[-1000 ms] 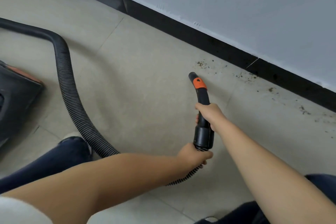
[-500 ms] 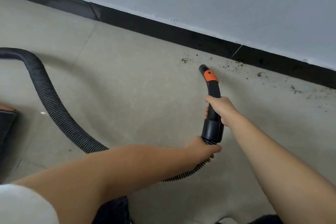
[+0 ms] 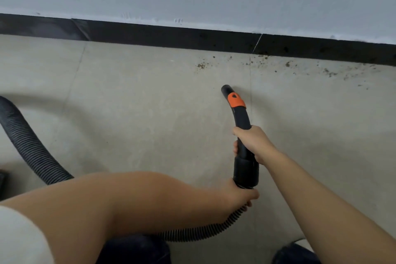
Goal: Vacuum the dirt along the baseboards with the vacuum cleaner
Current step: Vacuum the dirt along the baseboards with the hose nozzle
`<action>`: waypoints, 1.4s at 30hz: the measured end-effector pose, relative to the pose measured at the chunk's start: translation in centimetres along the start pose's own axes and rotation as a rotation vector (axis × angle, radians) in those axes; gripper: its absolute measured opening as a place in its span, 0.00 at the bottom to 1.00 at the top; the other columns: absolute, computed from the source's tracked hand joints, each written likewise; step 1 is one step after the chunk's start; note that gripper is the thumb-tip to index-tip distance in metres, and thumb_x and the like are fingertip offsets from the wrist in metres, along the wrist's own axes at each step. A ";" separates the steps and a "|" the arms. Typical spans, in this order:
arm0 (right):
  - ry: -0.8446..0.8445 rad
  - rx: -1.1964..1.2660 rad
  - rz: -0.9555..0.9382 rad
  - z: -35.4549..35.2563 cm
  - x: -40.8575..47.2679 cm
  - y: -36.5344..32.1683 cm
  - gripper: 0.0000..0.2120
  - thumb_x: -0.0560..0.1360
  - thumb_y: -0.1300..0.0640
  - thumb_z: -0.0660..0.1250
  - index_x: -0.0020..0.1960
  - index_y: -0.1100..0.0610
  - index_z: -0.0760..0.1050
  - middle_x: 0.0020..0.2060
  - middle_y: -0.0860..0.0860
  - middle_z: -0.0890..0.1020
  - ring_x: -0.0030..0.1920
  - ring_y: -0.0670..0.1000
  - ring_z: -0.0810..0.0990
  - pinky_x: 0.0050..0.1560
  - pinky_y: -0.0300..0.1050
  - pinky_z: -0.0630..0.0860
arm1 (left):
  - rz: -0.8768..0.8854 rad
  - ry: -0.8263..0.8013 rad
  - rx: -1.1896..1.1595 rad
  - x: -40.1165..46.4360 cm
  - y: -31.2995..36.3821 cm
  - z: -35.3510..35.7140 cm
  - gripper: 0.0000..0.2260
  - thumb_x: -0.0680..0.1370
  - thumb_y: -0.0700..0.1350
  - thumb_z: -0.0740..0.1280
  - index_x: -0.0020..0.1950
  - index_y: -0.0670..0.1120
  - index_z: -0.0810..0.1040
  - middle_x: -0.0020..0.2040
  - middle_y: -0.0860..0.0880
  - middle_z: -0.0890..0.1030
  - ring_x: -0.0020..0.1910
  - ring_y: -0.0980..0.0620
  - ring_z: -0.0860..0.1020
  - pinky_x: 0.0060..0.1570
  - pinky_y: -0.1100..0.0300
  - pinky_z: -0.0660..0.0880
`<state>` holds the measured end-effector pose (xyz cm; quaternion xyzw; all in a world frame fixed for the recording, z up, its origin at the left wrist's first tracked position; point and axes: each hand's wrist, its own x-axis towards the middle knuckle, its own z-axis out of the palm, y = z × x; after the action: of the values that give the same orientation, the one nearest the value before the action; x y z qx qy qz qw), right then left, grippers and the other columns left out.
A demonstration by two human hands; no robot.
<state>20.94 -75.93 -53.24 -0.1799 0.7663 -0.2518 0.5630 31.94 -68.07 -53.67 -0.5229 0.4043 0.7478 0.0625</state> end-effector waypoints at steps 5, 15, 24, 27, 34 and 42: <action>-0.061 -0.078 -0.028 1.2 -0.2 -0.6 0.05 0.73 0.60 0.65 0.44 0.61 0.70 0.24 0.56 0.76 0.27 0.56 0.75 0.34 0.47 0.75 | 0.015 0.030 -0.092 -0.4 -0.3 0.0 0.10 0.76 0.44 0.67 0.55 0.45 0.71 0.38 0.49 0.76 0.34 0.55 0.75 0.35 0.65 0.72; 0.012 0.040 -0.012 1.6 0.7 -2.3 0.04 0.73 0.62 0.65 0.43 0.61 0.70 0.26 0.56 0.75 0.25 0.54 0.73 0.33 0.46 0.76 | 0.075 0.109 -0.088 -0.2 1.0 -2.2 0.08 0.75 0.42 0.68 0.52 0.46 0.72 0.38 0.48 0.76 0.33 0.53 0.75 0.38 0.62 0.75; -0.038 0.072 -0.018 4.5 1.9 -4.9 0.05 0.73 0.62 0.65 0.46 0.61 0.69 0.27 0.56 0.75 0.23 0.53 0.73 0.30 0.43 0.75 | 0.130 0.192 -0.116 0.2 0.9 -5.3 0.06 0.74 0.42 0.68 0.47 0.47 0.72 0.36 0.47 0.76 0.31 0.51 0.75 0.37 0.59 0.75; -0.084 0.036 -0.040 5.9 2.2 -5.7 0.06 0.73 0.62 0.65 0.47 0.61 0.69 0.26 0.56 0.75 0.23 0.53 0.74 0.31 0.44 0.76 | 0.140 0.244 -0.151 0.4 0.8 -6.0 0.05 0.74 0.42 0.68 0.44 0.47 0.72 0.35 0.47 0.76 0.31 0.51 0.75 0.36 0.60 0.74; -0.029 0.047 -0.055 6.4 3.2 -6.9 0.06 0.73 0.62 0.65 0.47 0.61 0.68 0.27 0.56 0.75 0.24 0.53 0.73 0.31 0.44 0.75 | 0.155 0.219 -0.179 1.1 1.9 -7.2 0.05 0.75 0.42 0.68 0.46 0.48 0.72 0.35 0.47 0.76 0.32 0.51 0.74 0.38 0.59 0.74; -0.011 0.063 -0.045 5.2 4.1 -7.1 0.06 0.73 0.62 0.65 0.47 0.60 0.68 0.28 0.56 0.75 0.23 0.53 0.73 0.29 0.42 0.75 | 0.160 0.201 -0.185 1.7 2.6 -6.8 0.05 0.74 0.42 0.68 0.45 0.48 0.72 0.35 0.47 0.76 0.32 0.51 0.74 0.38 0.59 0.74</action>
<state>24.60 -84.95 -53.44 -0.1808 0.7505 -0.2875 0.5669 34.80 -74.98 -54.57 -0.5647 0.3781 0.7285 -0.0864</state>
